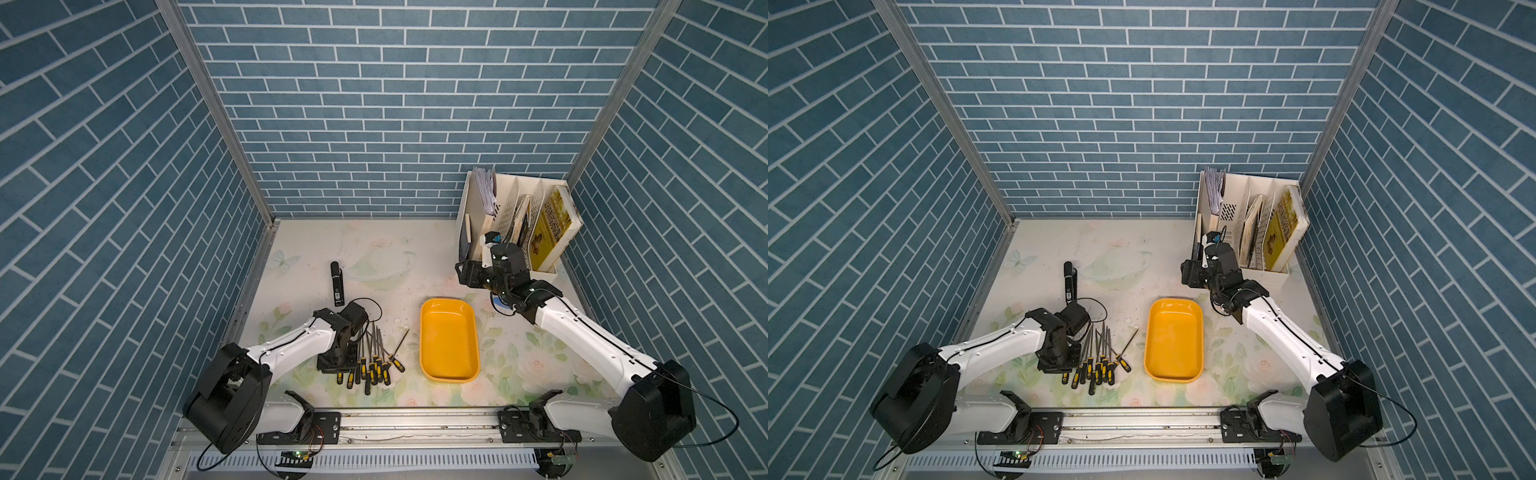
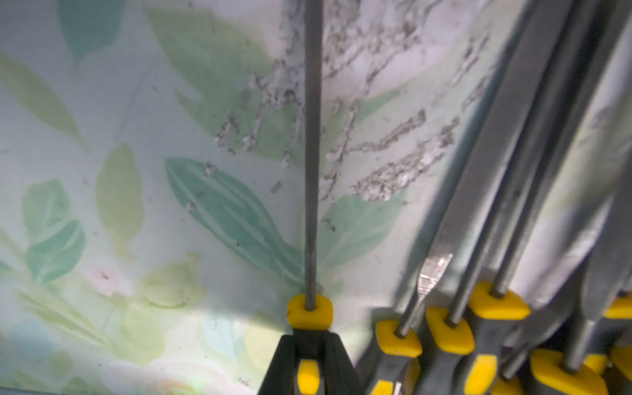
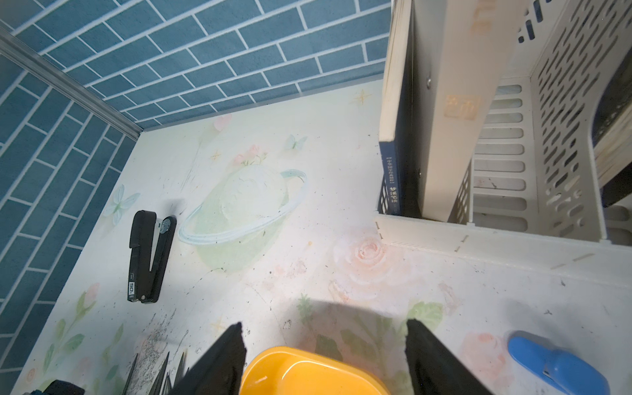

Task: Put the file tool into the storage box
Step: Pick up the file tool from the center of the board.

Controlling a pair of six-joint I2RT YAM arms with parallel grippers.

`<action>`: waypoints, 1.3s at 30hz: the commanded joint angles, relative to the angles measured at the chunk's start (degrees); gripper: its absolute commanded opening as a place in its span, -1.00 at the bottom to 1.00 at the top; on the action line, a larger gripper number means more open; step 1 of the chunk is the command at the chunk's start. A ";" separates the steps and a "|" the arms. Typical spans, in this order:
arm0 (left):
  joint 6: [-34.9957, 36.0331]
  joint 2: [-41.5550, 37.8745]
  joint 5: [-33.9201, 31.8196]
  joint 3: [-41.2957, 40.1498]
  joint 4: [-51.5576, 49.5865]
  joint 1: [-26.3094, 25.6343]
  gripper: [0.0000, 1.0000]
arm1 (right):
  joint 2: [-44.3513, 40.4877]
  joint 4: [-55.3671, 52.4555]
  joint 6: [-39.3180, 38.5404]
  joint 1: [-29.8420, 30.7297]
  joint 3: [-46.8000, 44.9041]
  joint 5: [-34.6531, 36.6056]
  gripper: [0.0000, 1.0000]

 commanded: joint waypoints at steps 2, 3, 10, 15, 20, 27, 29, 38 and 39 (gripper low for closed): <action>-0.31 -2.88 -0.06 -0.38 -0.23 -0.46 -1.00 | -1.53 -1.76 0.71 0.44 -0.16 0.00 0.51; -0.30 -3.49 0.05 -0.30 -0.19 -0.46 -1.00 | -1.75 -1.77 0.71 0.38 -0.29 0.05 0.51; 0.57 -9.24 1.41 2.61 -3.42 -0.50 -1.00 | -1.24 -1.40 0.60 0.43 0.14 -1.95 0.50; 3.41 -15.60 9.35 10.20 -3.70 -0.96 -1.00 | 3.12 2.99 0.28 0.43 2.52 -15.99 0.53; 2.44 -17.54 16.28 14.00 0.21 -5.06 -1.00 | 9.07 11.04 4.19 2.71 2.35 -30.16 0.53; 0.82 -15.26 17.30 14.05 4.32 -9.20 -1.00 | 13.49 14.58 4.58 8.80 3.86 -31.28 0.50; 0.47 -14.51 17.17 14.32 5.22 -9.85 -1.00 | 14.67 14.85 4.88 9.63 4.15 -31.24 0.45; -0.84 -12.72 17.10 14.14 7.84 -11.52 -1.00 | 17.50 16.89 5.56 13.90 4.70 -32.00 0.36; -0.91 -12.69 17.07 14.05 8.07 -11.61 -1.00 | 17.62 16.95 5.63 14.28 4.55 -31.87 0.35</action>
